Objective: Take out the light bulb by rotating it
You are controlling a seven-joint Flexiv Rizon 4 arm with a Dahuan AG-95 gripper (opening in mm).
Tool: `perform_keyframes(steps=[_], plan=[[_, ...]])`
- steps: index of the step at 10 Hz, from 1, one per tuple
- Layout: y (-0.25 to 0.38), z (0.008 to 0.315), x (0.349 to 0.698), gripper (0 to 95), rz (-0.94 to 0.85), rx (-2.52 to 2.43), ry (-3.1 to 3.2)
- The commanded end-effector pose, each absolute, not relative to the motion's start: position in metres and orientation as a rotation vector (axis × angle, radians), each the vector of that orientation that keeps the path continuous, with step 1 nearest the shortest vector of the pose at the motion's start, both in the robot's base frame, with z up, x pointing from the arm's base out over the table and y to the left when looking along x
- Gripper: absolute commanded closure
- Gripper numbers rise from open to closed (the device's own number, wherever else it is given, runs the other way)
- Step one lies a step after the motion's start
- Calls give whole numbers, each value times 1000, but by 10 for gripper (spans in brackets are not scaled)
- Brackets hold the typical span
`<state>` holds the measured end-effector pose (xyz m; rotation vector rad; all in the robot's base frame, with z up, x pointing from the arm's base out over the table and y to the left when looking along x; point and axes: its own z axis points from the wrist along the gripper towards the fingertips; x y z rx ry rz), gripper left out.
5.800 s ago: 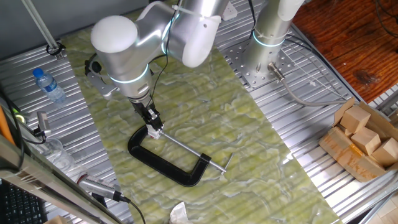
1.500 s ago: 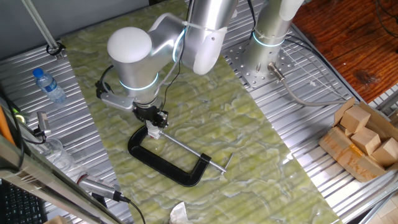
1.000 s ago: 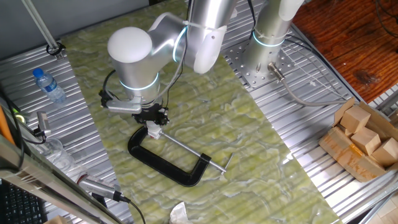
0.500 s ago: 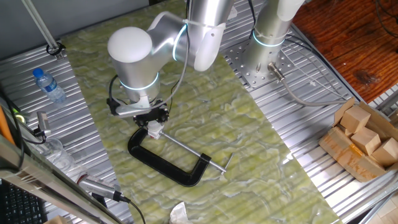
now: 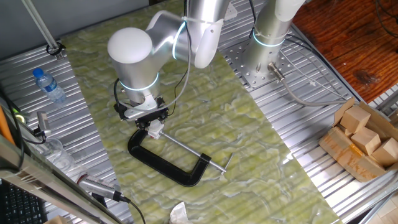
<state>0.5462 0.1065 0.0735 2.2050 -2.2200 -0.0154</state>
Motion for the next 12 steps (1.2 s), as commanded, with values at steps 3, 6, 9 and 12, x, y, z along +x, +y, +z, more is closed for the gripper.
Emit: perform_keyframes(steps=[3, 6, 9, 12], plan=[[107, 74, 547, 570, 2, 2160, -2251], [108, 76, 549, 190, 5, 2089, -2315], [109, 80, 553, 190, -11, 2031, -2378], [110, 89, 554, 190, -34, 1577, -2699]])
